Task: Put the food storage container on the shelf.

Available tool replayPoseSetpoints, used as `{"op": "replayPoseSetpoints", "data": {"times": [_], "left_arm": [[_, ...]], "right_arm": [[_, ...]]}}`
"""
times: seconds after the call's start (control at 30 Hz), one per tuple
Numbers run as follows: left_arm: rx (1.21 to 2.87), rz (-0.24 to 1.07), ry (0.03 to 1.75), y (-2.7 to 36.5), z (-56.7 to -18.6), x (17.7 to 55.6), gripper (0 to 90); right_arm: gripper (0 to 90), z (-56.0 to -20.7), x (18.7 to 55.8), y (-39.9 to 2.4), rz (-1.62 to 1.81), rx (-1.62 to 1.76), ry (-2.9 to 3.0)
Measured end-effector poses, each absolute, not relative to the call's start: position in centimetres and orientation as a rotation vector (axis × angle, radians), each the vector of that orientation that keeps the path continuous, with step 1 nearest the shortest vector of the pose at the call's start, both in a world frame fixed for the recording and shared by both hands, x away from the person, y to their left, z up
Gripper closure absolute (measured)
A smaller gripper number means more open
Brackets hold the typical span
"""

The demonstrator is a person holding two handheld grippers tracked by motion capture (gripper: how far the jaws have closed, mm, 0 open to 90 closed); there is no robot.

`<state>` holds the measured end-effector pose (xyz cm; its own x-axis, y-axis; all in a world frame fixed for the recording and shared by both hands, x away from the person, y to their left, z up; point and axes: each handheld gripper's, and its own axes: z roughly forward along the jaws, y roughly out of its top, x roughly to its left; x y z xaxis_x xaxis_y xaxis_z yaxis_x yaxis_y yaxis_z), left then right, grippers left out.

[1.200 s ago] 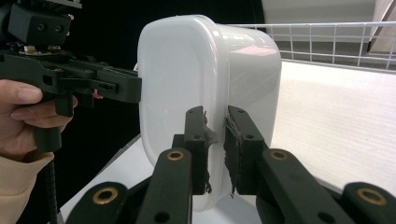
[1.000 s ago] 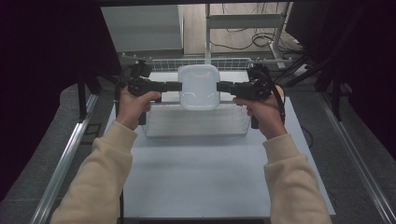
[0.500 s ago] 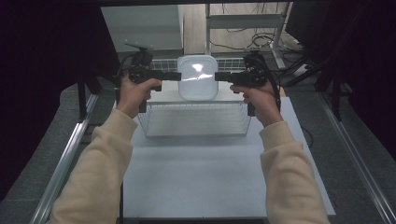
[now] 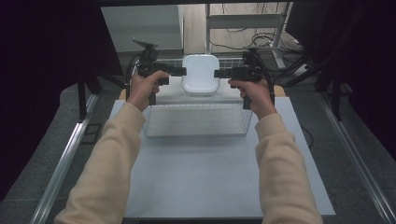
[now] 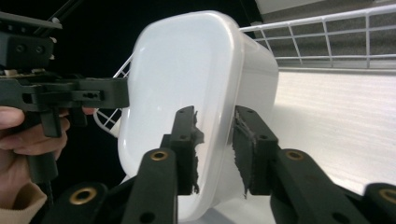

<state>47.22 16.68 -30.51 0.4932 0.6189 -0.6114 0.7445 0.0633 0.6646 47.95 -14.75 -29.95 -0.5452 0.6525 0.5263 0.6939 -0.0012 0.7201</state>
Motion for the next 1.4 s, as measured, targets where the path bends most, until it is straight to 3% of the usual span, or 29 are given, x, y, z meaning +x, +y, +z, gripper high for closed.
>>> {"op": "replayPoseSetpoints", "data": {"times": [0.17, 0.47, 0.57, 0.6, 0.63, 0.67, 0.93, 1.4], "left_arm": [[1.568, -0.222, 1.214, 17.3, -31.6, 48.4, 70.4], [1.555, -0.214, 1.217, 17.2, -32.4, 48.7, 66.4], [1.554, -0.199, 1.208, 17.2, -32.6, 48.6, 59.1], [1.555, -0.176, 1.205, 17.2, -32.6, 48.5, 51.2], [1.548, -0.158, 1.205, 17.3, -32.5, 48.3, 51.2], [1.537, -0.151, 1.203, 17.4, -32.4, 48.1, 45.0], [1.584, -0.077, 1.139, 18.3, -31.0, 45.6, 36.6], [1.685, 0.052, 1.046, 18.5, -30.0, 41.1, 33.1]], "right_arm": [[64.3, -30.5, 49.0, -14.7, -1.611, -1.508, -2.116], [60.7, -31.2, 49.6, -14.7, -1.601, -1.533, -2.069], [56.1, -31.2, 49.5, -14.5, -1.618, -1.530, -2.081], [49.4, -31.0, 49.4, -14.4, -1.646, -1.515, -2.080], [49.4, -31.0, 49.4, -14.4, -1.646, -1.515, -2.080], [42.9, -30.6, 49.0, -14.4, -1.684, -1.508, -2.099], [32.6, -28.9, 46.4, -15.7, -1.763, -1.431, -2.239], [31.8, -28.8, 42.6, -18.4, -1.793, -1.289, -2.395]]}}
